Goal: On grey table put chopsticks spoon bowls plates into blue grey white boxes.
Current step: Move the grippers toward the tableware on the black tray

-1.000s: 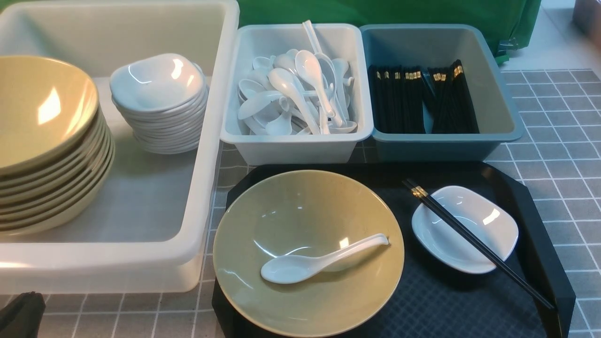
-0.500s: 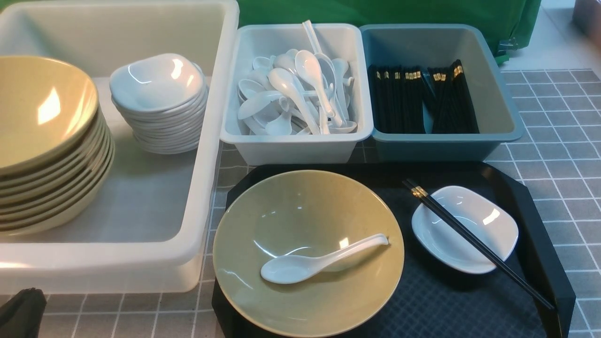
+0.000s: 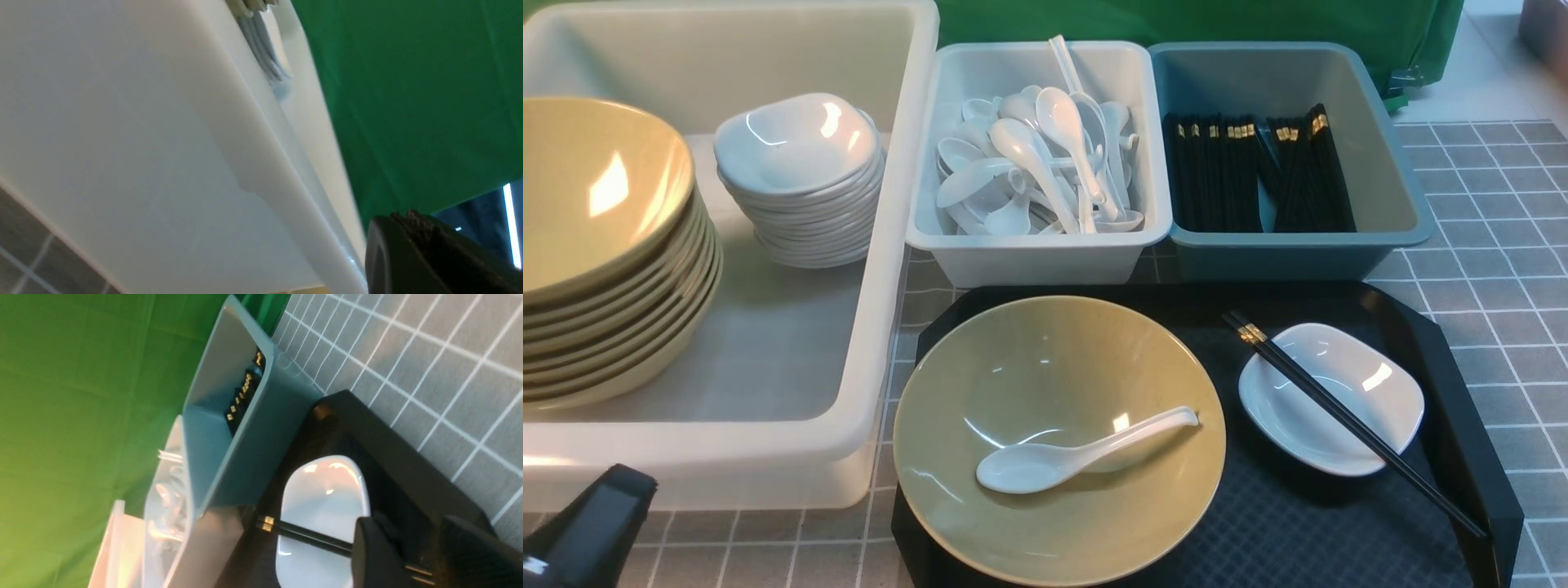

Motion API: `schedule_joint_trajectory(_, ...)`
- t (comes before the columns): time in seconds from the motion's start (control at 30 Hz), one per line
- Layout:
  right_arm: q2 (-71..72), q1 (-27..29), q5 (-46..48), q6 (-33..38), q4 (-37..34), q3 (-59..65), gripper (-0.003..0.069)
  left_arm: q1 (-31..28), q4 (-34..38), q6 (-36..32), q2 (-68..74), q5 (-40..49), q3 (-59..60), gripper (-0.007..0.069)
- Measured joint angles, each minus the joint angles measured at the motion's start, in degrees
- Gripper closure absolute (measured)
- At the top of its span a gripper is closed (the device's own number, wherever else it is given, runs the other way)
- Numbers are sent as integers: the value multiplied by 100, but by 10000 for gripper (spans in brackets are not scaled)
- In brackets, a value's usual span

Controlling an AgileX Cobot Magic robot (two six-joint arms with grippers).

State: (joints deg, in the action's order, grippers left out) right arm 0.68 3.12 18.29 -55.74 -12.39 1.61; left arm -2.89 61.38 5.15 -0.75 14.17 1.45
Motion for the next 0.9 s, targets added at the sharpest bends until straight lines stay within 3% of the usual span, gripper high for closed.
schedule_joint_trajectory(0.33,0,0,42,1019,-114,0,419,0,138,-171,0,-95,0,636)
schedule_joint_trajectory(0.47,0,-101,104,2262,-645,-152,437,0,-68,-1233,0,79,-603,636)
schedule_joint_trajectory(0.57,-125,-227,134,3307,-734,-737,511,0,-607,-1864,163,309,-1266,636)
schedule_joint_trajectory(0.67,-711,-276,245,4321,-739,-1403,602,0,-1627,-2037,869,835,-1994,636)
schedule_joint_trajectory(0.8,-1805,-296,833,5574,-731,-2360,625,0,-3060,-1778,1924,1778,-2770,636)
schedule_joint_trajectory(0.9,-3029,-312,1989,6786,-712,-3497,625,0,-4193,-1469,2896,2919,-3529,636)
